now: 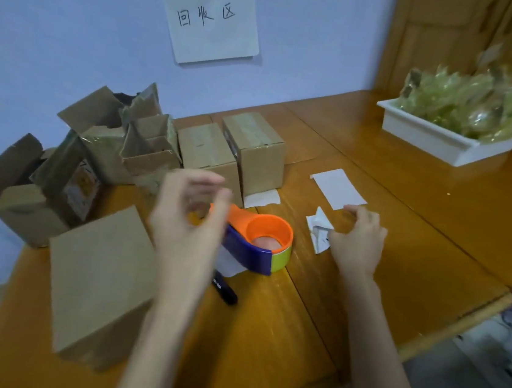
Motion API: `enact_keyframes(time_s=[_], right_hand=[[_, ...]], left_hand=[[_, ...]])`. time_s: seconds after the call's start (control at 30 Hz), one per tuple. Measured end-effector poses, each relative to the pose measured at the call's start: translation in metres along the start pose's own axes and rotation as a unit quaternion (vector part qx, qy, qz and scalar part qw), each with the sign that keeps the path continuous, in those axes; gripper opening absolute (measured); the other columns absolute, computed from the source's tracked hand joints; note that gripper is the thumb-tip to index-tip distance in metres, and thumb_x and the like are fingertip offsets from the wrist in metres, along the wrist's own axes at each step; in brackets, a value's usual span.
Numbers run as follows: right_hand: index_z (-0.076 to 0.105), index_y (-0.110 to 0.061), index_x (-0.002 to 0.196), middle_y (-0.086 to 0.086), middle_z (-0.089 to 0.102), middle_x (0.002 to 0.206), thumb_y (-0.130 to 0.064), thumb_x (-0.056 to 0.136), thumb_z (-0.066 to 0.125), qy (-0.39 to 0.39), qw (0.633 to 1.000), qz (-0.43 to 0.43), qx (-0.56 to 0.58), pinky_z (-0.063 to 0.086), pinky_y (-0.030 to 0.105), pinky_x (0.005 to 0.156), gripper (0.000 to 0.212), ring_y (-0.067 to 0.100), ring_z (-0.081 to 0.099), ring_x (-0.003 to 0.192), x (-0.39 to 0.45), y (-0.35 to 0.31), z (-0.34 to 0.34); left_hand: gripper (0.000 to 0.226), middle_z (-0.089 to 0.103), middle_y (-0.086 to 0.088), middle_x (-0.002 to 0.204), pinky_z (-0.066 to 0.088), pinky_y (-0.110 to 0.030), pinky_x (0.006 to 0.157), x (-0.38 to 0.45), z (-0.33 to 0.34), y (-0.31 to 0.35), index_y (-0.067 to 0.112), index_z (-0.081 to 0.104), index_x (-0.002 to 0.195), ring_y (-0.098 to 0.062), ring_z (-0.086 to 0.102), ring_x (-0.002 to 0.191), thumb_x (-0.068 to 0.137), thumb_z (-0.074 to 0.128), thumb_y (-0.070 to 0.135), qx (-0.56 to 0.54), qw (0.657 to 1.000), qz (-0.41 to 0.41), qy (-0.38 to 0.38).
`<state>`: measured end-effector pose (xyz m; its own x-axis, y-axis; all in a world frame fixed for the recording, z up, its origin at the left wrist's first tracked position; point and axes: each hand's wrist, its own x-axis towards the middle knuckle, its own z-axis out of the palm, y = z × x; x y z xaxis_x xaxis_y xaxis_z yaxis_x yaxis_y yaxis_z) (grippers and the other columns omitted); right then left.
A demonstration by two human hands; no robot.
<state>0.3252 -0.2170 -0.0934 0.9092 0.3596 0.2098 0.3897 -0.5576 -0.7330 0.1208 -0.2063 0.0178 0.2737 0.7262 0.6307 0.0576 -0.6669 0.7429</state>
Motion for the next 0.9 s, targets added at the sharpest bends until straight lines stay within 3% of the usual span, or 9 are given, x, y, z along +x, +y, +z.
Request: enact_keyframes(time_s=[0.1, 0.23, 0.3, 0.37, 0.47, 0.57, 0.67, 0.8, 0.9], right_hand=[[0.061, -0.021, 0.12, -0.002, 0.062, 0.118, -0.013, 0.081, 0.071, -0.02, 1.0, -0.021, -0.004, 0.038, 0.035, 0.087, 0.041, 0.024, 0.05, 0.111, -0.001, 0.002, 0.014], [0.07, -0.022, 0.093, -0.004, 0.069, 0.084, -0.019, 0.085, 0.068, 0.039, 0.997, -0.002, 0.065, 0.05, 0.034, 0.073, 0.009, 0.018, 0.064, 0.085, 0.001, -0.001, 0.013], [0.07, -0.022, 0.09, -0.004, 0.065, 0.075, -0.01, 0.086, 0.062, 0.076, 0.989, 0.032, 0.123, 0.047, 0.03, 0.063, 0.015, 0.019, 0.064, 0.077, 0.0, -0.007, 0.004], [0.069, -0.026, 0.086, -0.009, 0.063, 0.071, -0.006, 0.084, 0.059, 0.08, 0.975, 0.031, 0.203, 0.05, 0.033, 0.063, 0.022, 0.014, 0.063, 0.072, -0.001, -0.018, -0.013], [0.07, -0.026, 0.083, -0.015, 0.064, 0.069, -0.006, 0.076, 0.062, 0.016, 0.95, -0.027, 0.31, 0.047, 0.026, 0.061, 0.023, 0.0, 0.06, 0.062, -0.02, -0.043, -0.036], [0.072, -0.023, 0.082, -0.009, 0.068, 0.068, -0.013, 0.064, 0.059, -0.063, 0.92, -0.048, 0.383, 0.052, 0.029, 0.06, 0.024, 0.004, 0.063, 0.064, -0.047, -0.068, -0.037], [0.071, -0.028, 0.082, -0.01, 0.07, 0.072, -0.02, 0.07, 0.066, -0.105, 0.923, -0.08, 0.362, 0.057, 0.043, 0.063, 0.015, 0.011, 0.068, 0.07, -0.066, -0.088, -0.022], [0.069, -0.027, 0.076, -0.016, 0.067, 0.07, -0.032, 0.08, 0.071, -0.13, 0.934, -0.16, 0.292, 0.054, 0.039, 0.066, 0.007, 0.006, 0.065, 0.072, -0.095, -0.126, -0.011], [0.068, -0.026, 0.075, -0.012, 0.069, 0.07, -0.038, 0.08, 0.071, -0.185, 0.926, -0.136, 0.3, 0.053, 0.043, 0.07, 0.014, 0.009, 0.065, 0.074, -0.11, -0.15, -0.001]], left_hand=[[0.013, 0.06, 0.007, 0.099, 0.047, -0.011, 0.077, 0.01, 0.027, -0.043, 0.022, 0.064, 0.093, -0.004, 0.06, 0.095, 0.086, 0.068, 0.011, 0.045, 0.997, -0.037, -0.058], [0.016, 0.06, 0.007, 0.1, 0.05, -0.014, 0.07, -0.003, 0.058, -0.045, 0.025, 0.06, 0.092, -0.002, 0.06, 0.091, 0.085, 0.069, 0.014, 0.099, 0.988, -0.047, -0.11], [0.017, 0.061, 0.006, 0.103, 0.052, -0.017, 0.07, -0.003, 0.068, -0.056, 0.026, 0.058, 0.094, -0.005, 0.061, 0.091, 0.086, 0.069, 0.016, 0.101, 0.985, -0.071, -0.12], [0.022, 0.061, 0.008, 0.106, 0.049, -0.012, 0.066, 0.003, 0.073, -0.057, 0.026, 0.056, 0.099, -0.005, 0.061, 0.091, 0.085, 0.072, 0.022, 0.1, 0.981, -0.105, -0.126], [0.039, 0.059, 0.01, 0.11, 0.048, -0.014, 0.067, 0.006, 0.081, -0.048, 0.025, 0.053, 0.103, -0.007, 0.066, 0.091, 0.076, 0.08, 0.032, -0.064, 0.968, -0.214, -0.116], [0.043, 0.063, 0.008, 0.102, 0.052, -0.019, 0.064, 0.01, 0.062, -0.036, 0.024, 0.053, 0.102, -0.002, 0.068, 0.083, 0.071, 0.082, 0.029, -0.143, 0.951, -0.262, -0.084], [0.04, 0.066, 0.002, 0.092, 0.052, -0.015, 0.062, 0.019, 0.014, -0.034, 0.014, 0.055, 0.1, 0.0, 0.067, 0.072, 0.071, 0.083, 0.018, -0.106, 0.962, -0.245, -0.06], [0.037, 0.07, 0.004, 0.083, 0.049, -0.01, 0.059, 0.025, -0.054, -0.041, 0.01, 0.058, 0.099, 0.0, 0.067, 0.071, 0.072, 0.082, 0.018, 0.024, 0.981, -0.191, -0.02], [0.031, 0.074, 0.0, 0.078, 0.051, -0.019, 0.063, 0.023, -0.093, -0.047, 0.016, 0.064, 0.1, -0.005, 0.07, 0.075, 0.075, 0.08, 0.025, 0.035, 0.976, -0.214, 0.01]])
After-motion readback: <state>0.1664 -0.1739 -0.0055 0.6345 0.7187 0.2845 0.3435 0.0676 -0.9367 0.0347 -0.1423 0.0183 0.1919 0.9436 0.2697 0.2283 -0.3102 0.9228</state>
